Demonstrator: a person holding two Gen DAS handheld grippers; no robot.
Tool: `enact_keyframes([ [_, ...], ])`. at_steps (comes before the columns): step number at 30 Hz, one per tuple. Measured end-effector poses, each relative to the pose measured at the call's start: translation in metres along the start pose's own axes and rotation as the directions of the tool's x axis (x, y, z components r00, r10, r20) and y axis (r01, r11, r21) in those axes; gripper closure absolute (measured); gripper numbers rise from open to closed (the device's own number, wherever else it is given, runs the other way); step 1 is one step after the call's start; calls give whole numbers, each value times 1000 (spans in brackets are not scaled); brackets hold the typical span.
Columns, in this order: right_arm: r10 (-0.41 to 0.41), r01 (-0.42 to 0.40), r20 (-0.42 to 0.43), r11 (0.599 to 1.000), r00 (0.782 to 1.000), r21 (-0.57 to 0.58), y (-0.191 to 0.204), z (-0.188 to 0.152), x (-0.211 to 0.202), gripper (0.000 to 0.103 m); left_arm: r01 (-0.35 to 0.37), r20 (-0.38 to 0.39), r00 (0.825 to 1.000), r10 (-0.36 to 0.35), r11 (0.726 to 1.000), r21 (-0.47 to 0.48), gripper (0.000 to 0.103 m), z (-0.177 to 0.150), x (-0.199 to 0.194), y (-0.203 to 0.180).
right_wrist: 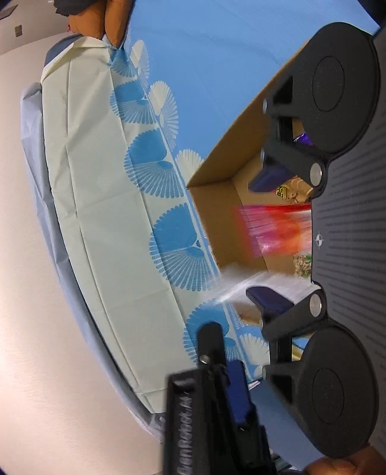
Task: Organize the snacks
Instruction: 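Open right tool to drop the red pack while left tool drops the silver pack, then move right tool to the small red candy while left tool reaches the yellow wafer bar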
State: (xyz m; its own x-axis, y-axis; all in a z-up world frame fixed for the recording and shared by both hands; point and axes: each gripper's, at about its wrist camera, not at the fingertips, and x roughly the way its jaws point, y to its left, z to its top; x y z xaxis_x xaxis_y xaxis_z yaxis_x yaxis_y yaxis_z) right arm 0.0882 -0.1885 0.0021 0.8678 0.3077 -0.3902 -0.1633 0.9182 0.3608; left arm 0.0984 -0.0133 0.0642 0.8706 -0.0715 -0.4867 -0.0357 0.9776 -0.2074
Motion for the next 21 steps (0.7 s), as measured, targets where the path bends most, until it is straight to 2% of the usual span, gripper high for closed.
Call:
enact_keyframes([
  [9,-18,18,3,996,1000,-85,14,-9,3,27,-67,20,997,68,997,-28,52,-35,-24,58],
  [12,-8,10,19,992,1000,-128,23,-16,1,28,-72,-18,997,70,994,-82,54,-46,-31,91],
  [14,6,-1,30,986,1000,-164,32,-22,-2,39,-91,-44,995,86,987,-129,72,-53,-35,116],
  [16,31,-23,35,979,999,-200,42,-28,-4,65,-125,-61,991,116,980,-157,80,-61,-39,138],
  [18,78,-69,32,970,996,-233,54,-35,-8,75,-147,-65,988,137,972,-181,82,-68,-45,158],
  [21,150,-133,34,946,988,-294,76,-46,-15,75,-181,-59,983,173,968,-174,82,-76,-54,181],
])
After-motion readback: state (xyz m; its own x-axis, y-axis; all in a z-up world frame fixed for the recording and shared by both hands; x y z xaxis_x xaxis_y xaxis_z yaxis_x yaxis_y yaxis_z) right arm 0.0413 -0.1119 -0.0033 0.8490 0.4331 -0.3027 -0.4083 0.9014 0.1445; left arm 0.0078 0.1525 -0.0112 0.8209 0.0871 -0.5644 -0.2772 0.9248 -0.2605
